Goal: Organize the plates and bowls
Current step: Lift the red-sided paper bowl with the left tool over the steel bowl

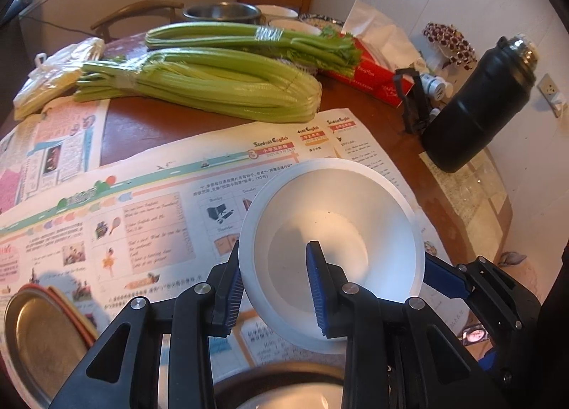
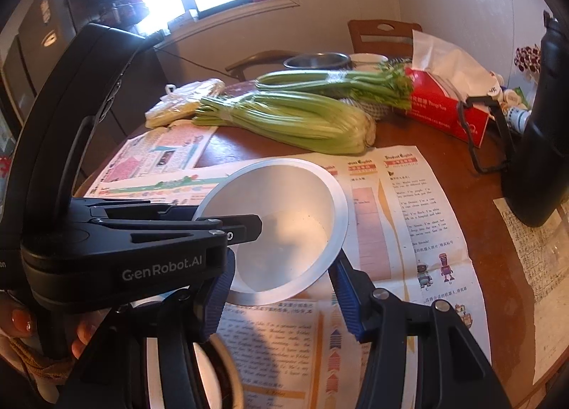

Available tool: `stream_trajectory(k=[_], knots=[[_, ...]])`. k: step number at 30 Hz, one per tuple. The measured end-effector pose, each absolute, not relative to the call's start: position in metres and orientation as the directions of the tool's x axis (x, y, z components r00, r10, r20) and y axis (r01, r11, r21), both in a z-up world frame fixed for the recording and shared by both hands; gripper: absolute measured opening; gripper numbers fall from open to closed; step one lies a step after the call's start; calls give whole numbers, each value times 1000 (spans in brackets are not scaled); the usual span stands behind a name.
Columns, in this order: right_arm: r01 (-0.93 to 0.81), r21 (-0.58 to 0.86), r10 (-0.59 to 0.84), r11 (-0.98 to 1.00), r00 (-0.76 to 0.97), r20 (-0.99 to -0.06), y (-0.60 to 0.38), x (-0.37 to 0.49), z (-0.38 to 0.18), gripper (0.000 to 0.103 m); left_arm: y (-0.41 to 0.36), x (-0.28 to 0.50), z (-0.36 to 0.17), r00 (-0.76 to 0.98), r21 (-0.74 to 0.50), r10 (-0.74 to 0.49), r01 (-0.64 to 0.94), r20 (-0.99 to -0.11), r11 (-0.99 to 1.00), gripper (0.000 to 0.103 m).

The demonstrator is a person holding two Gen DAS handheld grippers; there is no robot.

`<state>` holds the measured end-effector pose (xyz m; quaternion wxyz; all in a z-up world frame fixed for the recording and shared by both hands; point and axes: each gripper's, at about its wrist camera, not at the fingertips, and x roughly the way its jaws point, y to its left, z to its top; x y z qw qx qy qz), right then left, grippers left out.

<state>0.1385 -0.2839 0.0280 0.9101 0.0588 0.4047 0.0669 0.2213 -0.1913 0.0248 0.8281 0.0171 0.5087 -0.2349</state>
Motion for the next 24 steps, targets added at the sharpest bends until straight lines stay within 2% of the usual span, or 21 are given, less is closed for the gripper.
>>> stream_trajectory(k=[10, 24], knots=[[-118, 147, 187, 982, 698, -691, -263, 103, 49, 55, -165, 176, 50, 436, -198, -376, 401, -818, 895, 34], [-180, 137, 225, 974, 708, -670, -236, 58, 58, 55, -137, 129, 58, 475, -201, -376, 378, -796, 904, 37]])
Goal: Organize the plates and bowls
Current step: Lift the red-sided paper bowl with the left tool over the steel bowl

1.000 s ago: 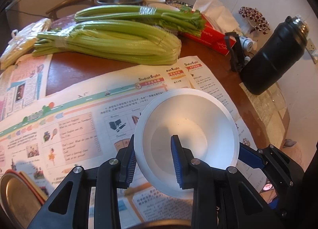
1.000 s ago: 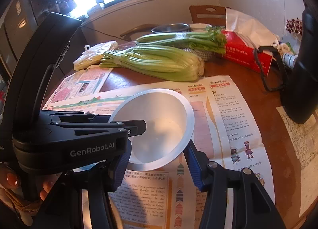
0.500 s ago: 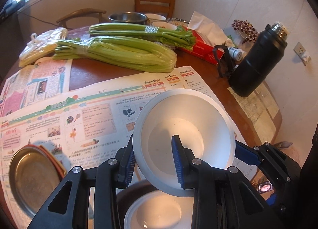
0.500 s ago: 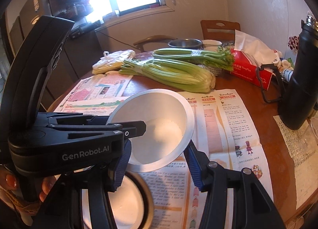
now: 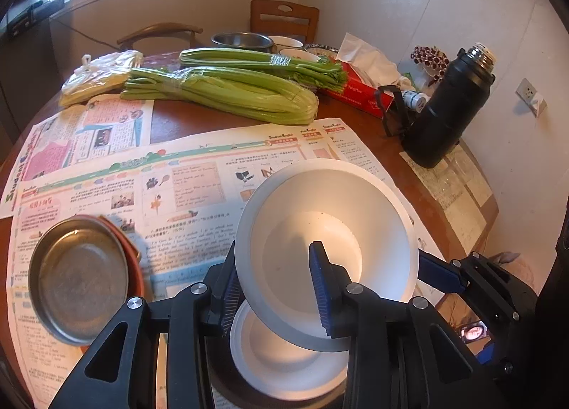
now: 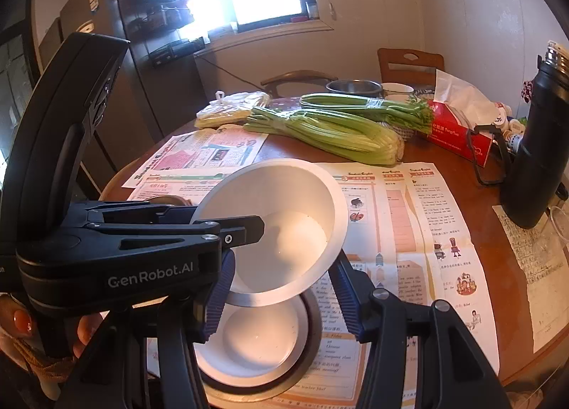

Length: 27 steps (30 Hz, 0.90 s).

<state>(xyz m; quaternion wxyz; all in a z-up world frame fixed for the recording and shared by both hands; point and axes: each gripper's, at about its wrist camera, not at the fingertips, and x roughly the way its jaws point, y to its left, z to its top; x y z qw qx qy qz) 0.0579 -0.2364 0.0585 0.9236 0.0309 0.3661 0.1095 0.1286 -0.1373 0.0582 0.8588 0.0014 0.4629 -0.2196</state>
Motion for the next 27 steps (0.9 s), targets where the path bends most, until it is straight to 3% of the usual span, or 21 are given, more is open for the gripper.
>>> stream_trajectory(k=[27], knots=[[-203, 126, 234, 971, 698, -677, -221, 21, 45, 55, -120, 90, 40, 470, -218, -389, 377, -792, 900, 38]])
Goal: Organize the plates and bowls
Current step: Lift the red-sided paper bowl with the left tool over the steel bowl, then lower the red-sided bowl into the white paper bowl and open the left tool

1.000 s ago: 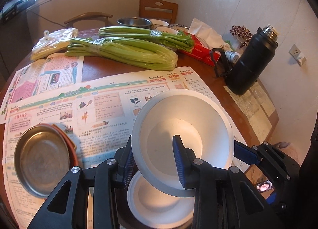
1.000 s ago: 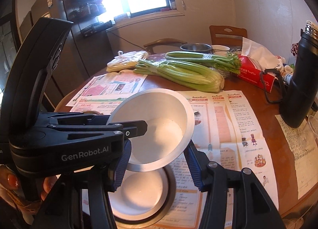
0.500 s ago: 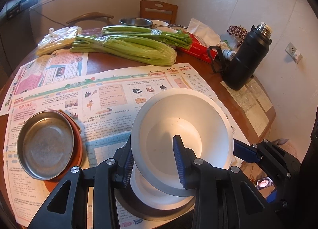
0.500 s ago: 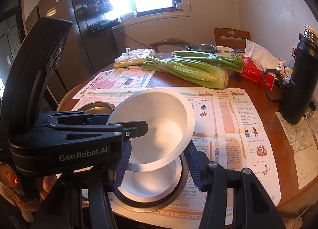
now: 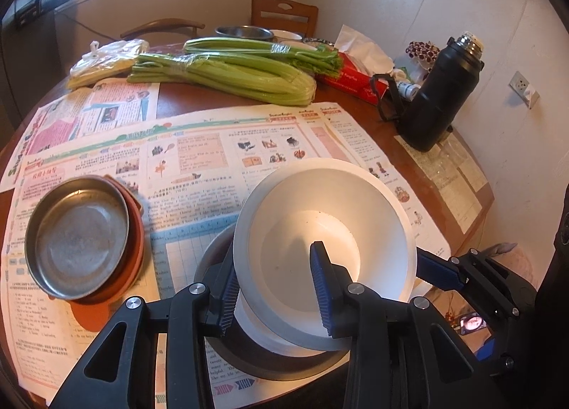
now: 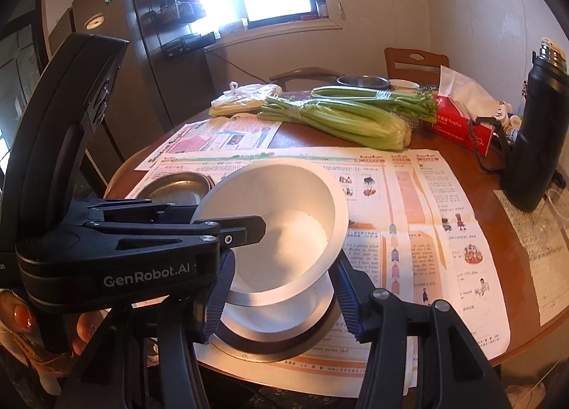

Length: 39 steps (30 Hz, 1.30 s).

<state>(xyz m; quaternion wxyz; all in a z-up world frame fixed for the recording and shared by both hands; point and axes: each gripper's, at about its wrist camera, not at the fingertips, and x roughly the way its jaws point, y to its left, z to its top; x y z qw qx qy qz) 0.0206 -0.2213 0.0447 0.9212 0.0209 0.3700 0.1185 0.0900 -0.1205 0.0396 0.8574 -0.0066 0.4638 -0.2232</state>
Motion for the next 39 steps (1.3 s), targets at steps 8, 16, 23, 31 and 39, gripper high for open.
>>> stream_trajectory(k=[8, 16, 23, 31, 39], knots=[[-217, 141, 252, 966, 676, -692, -223, 20, 32, 55, -119, 85, 28, 468, -219, -376, 356, -800, 909, 38], [-227, 145, 262, 963, 662, -702, -221, 20, 22, 55, -117, 82, 20, 476, -196, -348, 339, -808, 920, 38], [-230, 152, 268, 961, 655, -706, -220, 21, 16, 55, -119, 80, 17, 497, -155, -312, 331, -810, 931, 38], [-237, 164, 281, 957, 641, -714, -220, 22, 11, 55, -119, 80, 13, 498, -134, -291, 328, -817, 935, 38], [-239, 162, 281, 957, 642, -713, -218, 23, 8, 55, -119, 78, 11, 510, -130, -284, 317, -812, 939, 38]])
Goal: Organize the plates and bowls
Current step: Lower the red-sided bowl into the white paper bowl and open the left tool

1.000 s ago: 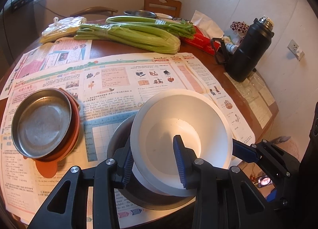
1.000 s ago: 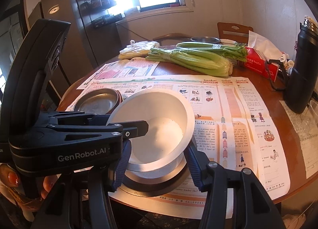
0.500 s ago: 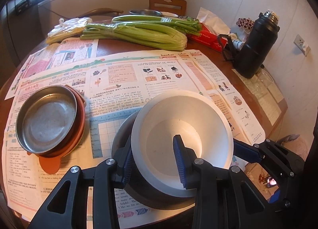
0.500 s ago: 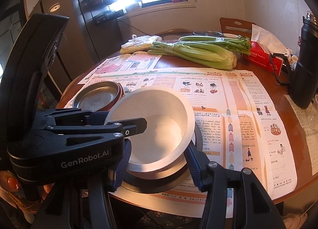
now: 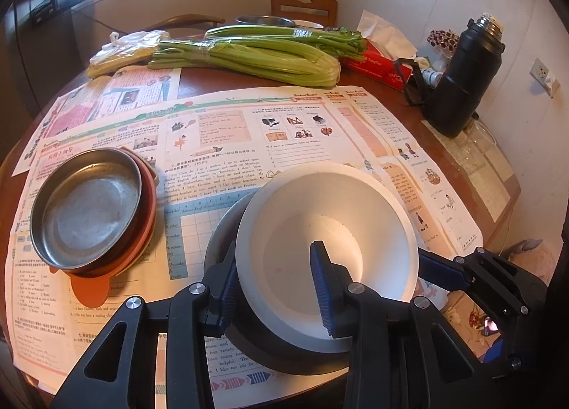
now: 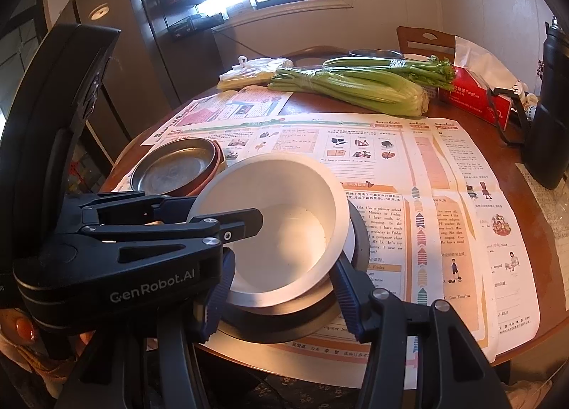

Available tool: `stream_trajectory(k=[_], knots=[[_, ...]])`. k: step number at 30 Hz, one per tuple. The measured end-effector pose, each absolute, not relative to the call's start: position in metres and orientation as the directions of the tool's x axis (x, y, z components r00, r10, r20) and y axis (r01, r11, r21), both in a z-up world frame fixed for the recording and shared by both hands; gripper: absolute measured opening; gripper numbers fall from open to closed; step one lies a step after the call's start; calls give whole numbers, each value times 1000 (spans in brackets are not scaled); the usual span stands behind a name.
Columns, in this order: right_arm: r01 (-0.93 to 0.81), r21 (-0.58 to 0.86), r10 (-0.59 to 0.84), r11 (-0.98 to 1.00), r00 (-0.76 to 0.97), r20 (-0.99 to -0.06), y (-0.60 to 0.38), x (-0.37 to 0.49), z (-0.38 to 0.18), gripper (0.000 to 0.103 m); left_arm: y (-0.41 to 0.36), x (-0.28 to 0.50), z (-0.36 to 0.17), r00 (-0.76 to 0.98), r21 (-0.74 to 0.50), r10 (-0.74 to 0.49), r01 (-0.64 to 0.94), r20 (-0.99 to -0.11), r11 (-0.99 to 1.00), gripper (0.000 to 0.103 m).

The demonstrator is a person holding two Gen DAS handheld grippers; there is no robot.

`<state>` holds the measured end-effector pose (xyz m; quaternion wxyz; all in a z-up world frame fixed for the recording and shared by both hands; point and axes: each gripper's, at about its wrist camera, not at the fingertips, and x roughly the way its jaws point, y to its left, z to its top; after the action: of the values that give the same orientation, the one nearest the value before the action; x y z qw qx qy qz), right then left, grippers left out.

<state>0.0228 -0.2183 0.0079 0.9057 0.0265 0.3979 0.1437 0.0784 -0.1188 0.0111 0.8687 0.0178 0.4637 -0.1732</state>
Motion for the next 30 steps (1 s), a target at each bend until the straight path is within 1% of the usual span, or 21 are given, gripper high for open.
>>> stream_trajectory(k=[5, 6, 30], knots=[[-245, 152, 278, 957, 641, -715, -216, 25, 6, 55, -118, 78, 10, 515, -124, -276, 310, -812, 943, 38], [-246, 152, 279, 957, 641, -716, -216, 26, 6, 55, -117, 78, 10, 517, -122, -274, 308, -811, 944, 40], [-258, 128, 269, 958, 646, -714, -212, 26, 6, 55, -116, 77, 11, 529, -102, -253, 298, -810, 949, 40]])
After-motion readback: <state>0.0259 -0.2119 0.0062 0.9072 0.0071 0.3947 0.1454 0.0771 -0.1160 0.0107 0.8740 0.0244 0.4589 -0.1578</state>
